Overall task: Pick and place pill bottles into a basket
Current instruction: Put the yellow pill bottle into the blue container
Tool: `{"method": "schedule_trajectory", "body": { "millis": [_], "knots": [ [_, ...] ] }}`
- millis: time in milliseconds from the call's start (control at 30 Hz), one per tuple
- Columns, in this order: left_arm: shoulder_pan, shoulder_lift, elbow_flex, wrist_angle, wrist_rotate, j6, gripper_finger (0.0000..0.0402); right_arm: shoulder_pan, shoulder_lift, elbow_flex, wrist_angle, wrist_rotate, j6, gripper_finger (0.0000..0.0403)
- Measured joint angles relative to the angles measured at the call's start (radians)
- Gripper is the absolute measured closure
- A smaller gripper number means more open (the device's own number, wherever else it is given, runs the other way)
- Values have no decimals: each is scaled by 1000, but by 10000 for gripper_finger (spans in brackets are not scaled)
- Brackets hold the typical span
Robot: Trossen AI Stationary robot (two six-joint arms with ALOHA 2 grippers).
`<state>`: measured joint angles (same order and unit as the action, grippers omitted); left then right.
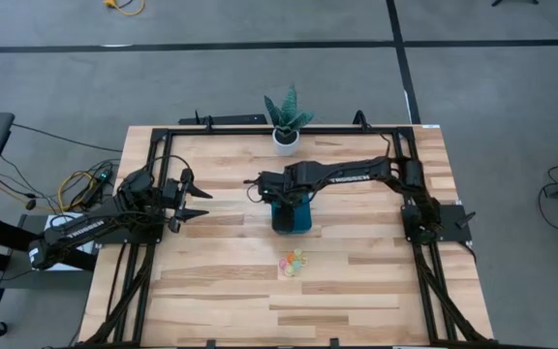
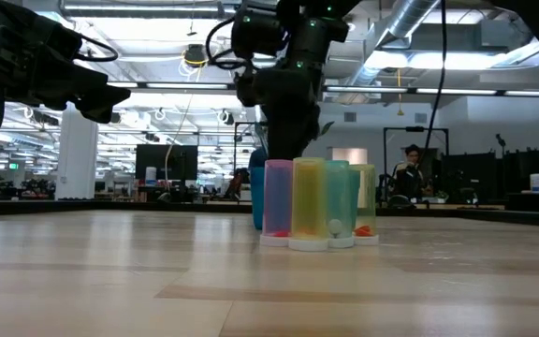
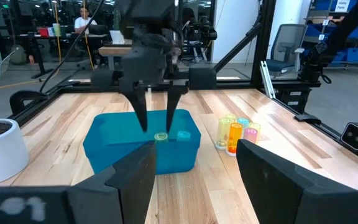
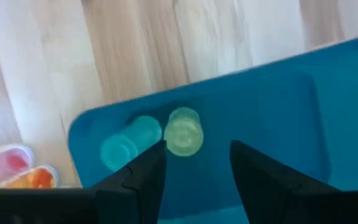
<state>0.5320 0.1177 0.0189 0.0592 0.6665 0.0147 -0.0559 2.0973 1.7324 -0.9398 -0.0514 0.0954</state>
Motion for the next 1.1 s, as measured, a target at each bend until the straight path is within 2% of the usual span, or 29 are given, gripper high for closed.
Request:
{"method": "schedule_trajectory", "body": {
  "millis": [167,300,500,733,1100],
  "knots": [
    [0,0,0,0,0,0,189,-6,-48,2,-49,-3,0,233],
    [0,0,0,0,0,0,189,-2,-106,2,-157,-1,0,232],
    [0,0,0,0,0,0,189,91,-191,2,-287,0,57,237],
    [0,0,0,0,0,0,189,239,-203,-9,-266,7,224,238],
    [0,0,0,1,0,0,189,341,-246,-294,5,1,461,238]
  ]
}}
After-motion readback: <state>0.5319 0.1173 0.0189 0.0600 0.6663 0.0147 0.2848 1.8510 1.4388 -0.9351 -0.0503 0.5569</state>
